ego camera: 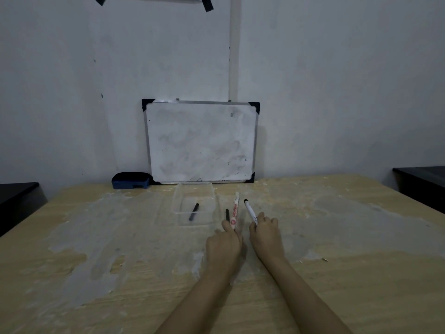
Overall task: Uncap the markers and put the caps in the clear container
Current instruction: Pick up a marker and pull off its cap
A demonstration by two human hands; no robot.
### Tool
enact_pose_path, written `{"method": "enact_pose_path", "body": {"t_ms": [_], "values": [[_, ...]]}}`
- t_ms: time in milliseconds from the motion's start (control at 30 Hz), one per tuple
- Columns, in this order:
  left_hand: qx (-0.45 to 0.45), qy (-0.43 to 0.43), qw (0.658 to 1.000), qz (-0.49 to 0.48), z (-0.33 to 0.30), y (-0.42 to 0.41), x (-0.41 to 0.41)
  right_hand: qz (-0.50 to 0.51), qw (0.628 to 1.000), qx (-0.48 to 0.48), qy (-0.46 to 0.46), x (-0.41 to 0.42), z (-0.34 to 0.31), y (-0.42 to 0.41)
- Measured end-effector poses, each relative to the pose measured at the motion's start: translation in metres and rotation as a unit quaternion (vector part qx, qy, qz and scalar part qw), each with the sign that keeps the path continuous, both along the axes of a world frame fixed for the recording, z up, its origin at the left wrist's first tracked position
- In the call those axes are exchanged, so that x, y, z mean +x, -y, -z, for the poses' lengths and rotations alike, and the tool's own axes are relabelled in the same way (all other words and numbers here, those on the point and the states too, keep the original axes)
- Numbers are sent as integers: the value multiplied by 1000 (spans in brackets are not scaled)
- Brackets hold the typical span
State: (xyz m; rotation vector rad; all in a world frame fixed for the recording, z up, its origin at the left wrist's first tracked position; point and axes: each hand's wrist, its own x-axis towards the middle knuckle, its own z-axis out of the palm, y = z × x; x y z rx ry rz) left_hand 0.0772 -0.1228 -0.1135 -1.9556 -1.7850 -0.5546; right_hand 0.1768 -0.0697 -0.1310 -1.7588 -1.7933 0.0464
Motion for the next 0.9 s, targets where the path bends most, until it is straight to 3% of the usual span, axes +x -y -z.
{"method": "enact_pose_path", "body": {"t_ms": [133,167,233,300,400,467,533,633,700,767,900], "values": [[12,102,995,17,-3,2,-1,9,993,-14,118,-2,1,3],[2,99,995,27,1,-2,-1,10,997,9,79,-1,0,4],[-18,142,988,54,4,-4,-2,-34,991,47,-124,-1,-10,5],[-39,217,969,111,4,-4,1,-115,945,53,-302,-5,-24,10],[-45,241,958,151,4,-3,1,-163,917,33,-362,-10,-37,15],[-55,347,923,158,2,-5,-1,-163,922,39,-350,-9,-40,15],[-15,458,874,160,8,-11,-5,-140,953,71,-259,0,-38,12],[13,536,824,182,5,-16,-15,-85,992,60,-78,8,-29,8],[12,565,798,210,3,-16,-20,-79,995,46,-47,9,-26,9],[13,548,807,222,1,-14,-23,-88,994,45,-38,9,-24,9],[15,427,877,220,0,-14,-30,-122,992,27,-36,14,-25,8]]}}
